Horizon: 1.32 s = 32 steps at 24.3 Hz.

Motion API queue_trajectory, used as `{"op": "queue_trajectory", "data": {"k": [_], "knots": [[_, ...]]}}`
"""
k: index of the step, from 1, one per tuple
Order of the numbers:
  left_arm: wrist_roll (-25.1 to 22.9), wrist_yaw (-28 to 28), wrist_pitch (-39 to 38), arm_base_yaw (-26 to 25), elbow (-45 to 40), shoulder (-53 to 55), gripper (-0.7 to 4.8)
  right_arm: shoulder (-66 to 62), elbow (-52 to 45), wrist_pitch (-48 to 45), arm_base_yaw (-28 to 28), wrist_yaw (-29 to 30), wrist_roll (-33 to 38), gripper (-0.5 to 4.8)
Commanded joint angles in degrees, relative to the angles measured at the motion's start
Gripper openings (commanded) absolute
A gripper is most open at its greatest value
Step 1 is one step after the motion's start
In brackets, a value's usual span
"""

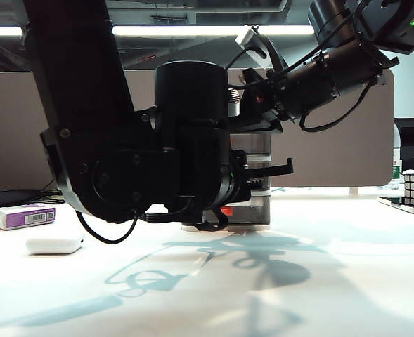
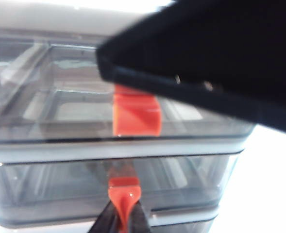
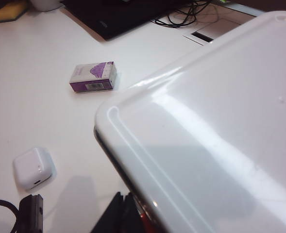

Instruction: Open the second layer of the drawer on the table, pick up the transparent tape on the table and put it in, and finally close the drawer.

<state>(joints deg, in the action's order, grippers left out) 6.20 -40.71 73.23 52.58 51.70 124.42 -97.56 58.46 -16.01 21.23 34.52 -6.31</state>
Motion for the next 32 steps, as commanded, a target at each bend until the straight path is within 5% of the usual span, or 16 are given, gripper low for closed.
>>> {"op": "queue_trajectory", "data": {"k": [1,13,25,32], "knots": [[-0.17,0.39,-0.68,0.79,-0.55,-0.5,-0.06,0.13,0.35,-1.01,0.09,-0.48,-0.2,-0.05],[4.96,-2.14,1.51,4.76,-12.11,-7.41,-0.06,-1.79,1.53,-1.81,0.09,-1.6,-0.13,-0.05],[5.68,-1.49,-3.04,7.45,-13.22,-10.69,-0.04,-1.79,1.79,-1.86,0.09,-2.05,0.28,-0.05],[10.16,-1.2,-5.86,8.2,-17.0,-13.31,2.04,-1.79,1.77,-1.77,0.09,-2.03,0.26,-0.05]]}}
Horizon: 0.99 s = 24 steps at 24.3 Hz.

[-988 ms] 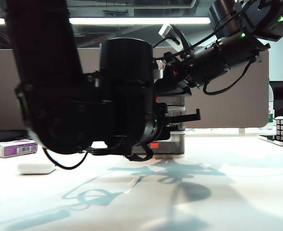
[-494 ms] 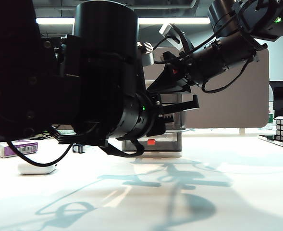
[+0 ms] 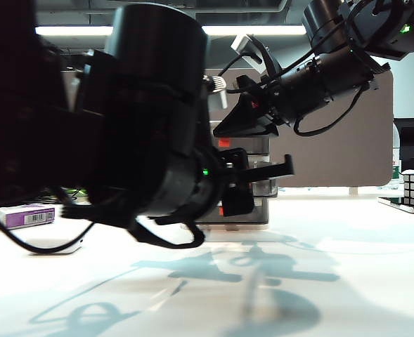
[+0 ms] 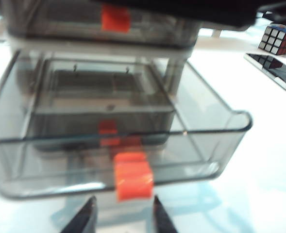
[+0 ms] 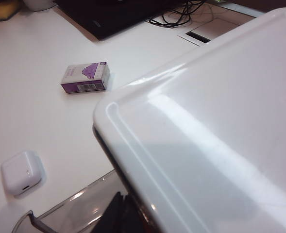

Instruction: Open the second layer of the drawer on the table, pick up the transparent tape on the table and put it in, and finally close the drawer.

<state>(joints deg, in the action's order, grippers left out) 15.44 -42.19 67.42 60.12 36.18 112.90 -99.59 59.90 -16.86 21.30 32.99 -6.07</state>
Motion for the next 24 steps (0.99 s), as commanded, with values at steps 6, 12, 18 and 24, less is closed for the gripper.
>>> {"op": "queue_trajectory", "data": {"k": [6,12,18,24], "knots": [[1.27,1.31,-15.72,3.43,-10.38,-19.37,2.16,0.26,0.33,-0.04,0.02,-0.48,0.02,-0.05],[-0.96,7.65,-46.66,-4.85,-12.09,-42.47,2.14,0.26,0.33,1.44,0.02,0.66,0.07,-0.05],[-0.13,47.43,-50.93,-41.38,-9.09,-46.69,2.06,0.33,0.33,1.88,0.02,2.12,1.4,-0.05],[-5.64,66.4,-50.62,-55.25,-0.63,-37.11,1.49,0.31,0.33,1.86,0.04,2.12,1.62,-0.05]]}}
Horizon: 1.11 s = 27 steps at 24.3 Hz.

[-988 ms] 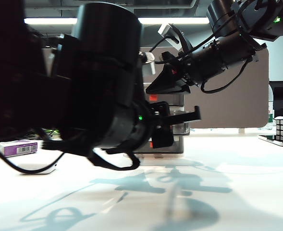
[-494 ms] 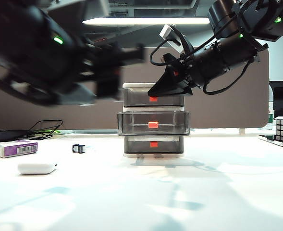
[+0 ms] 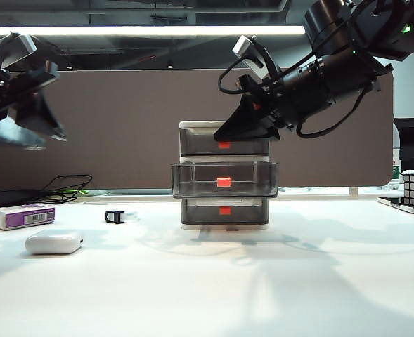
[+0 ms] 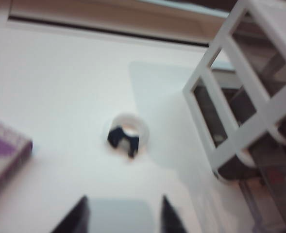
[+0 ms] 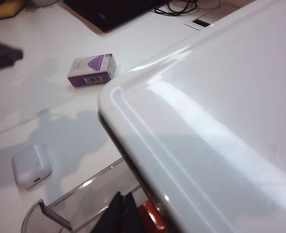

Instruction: Open the second layer of the drawer on the table, pick up the transparent tape on the table and put it in, and finally close the drawer.

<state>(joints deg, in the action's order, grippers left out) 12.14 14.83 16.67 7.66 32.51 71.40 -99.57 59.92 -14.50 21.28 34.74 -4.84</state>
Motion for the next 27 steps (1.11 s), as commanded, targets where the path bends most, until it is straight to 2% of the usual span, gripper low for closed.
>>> {"op": "queue_trajectory", "data": {"k": [1,3,4,6,8,10,11,12,13,18,27], "knots": [[-2.82,11.34,0.13,-3.5,4.31,6.29,1.49,0.31,0.31,-0.5,0.07,0.37,0.61,-0.05],[-4.94,12.09,0.61,-3.82,7.3,11.91,1.84,0.31,0.31,-0.52,0.07,0.37,1.46,-0.05],[-2.93,12.48,0.76,-3.72,8.13,13.68,1.92,0.28,0.31,-0.5,0.07,0.42,1.9,-0.05],[-2.12,11.61,1.29,-2.82,8.11,14.58,1.78,0.28,0.31,-0.5,0.07,0.42,2.1,-0.05],[-2.91,10.58,5.2,-1.86,8.09,16.33,1.75,0.31,0.31,-0.46,0.07,0.44,2.14,-0.05],[-6.75,13.11,8.81,-1.88,8.11,18.01,1.89,0.31,0.31,-0.46,0.07,0.59,2.32,-0.05],[-13.64,16.83,11.98,-1.9,8.33,20.17,3.04,0.31,0.31,-0.35,0.07,0.57,2.29,-0.05],[-15.98,17.66,12.63,-1.9,8.74,21.38,4.07,0.31,0.31,-0.33,0.07,0.57,2.29,-0.05],[-17.46,17.51,12.5,-1.9,9.22,22.4,4.79,0.31,0.31,-0.35,0.07,0.59,2.32,-0.05],[-24.57,17.55,11.72,-1.95,12.94,30.45,4.79,0.31,0.31,0.02,0.15,1.46,3.19,-0.05],[-29.79,17.07,11.74,-1.9,18.23,37.86,4.79,0.31,0.31,1.44,0.15,1.46,3.15,-0.05]]}}
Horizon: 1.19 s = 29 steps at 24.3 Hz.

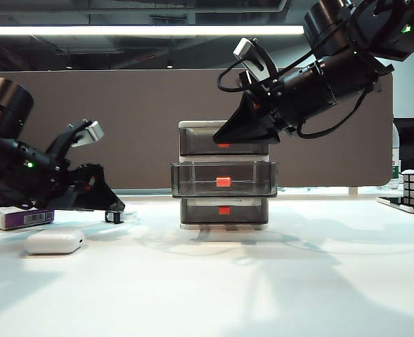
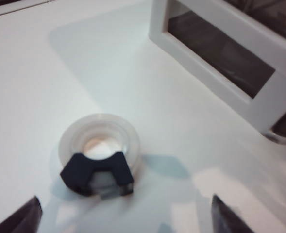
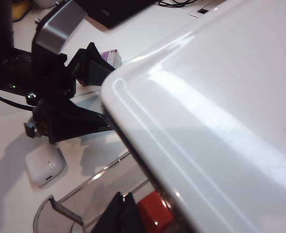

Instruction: Open the second layer of the drawer on the table, pick up the transparent tape on the table and put it in, and finally close the drawer.

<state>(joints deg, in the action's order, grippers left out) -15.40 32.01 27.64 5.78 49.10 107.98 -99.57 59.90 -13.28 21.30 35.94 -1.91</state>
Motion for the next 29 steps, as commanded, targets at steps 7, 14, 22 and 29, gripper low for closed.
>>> {"op": "queue_trajectory", "data": {"k": [7,14,22,29], "knots": [[-4.35,-0.52,1.84,-0.02,4.48,5.55,4.79,0.31,0.31,0.2,0.22,0.24,0.22,-0.05],[-4.09,-0.52,1.86,0.17,7.48,9.77,4.79,0.31,0.33,0.15,0.22,0.22,0.22,-0.05],[-4.11,-0.92,1.95,1.38,10.16,11.76,4.79,0.31,0.33,0.11,0.22,0.17,0.22,-0.05],[-4.11,-1.33,1.33,2.64,11.15,12.07,4.64,0.31,0.33,-0.04,0.22,0.2,0.22,-0.05]]}}
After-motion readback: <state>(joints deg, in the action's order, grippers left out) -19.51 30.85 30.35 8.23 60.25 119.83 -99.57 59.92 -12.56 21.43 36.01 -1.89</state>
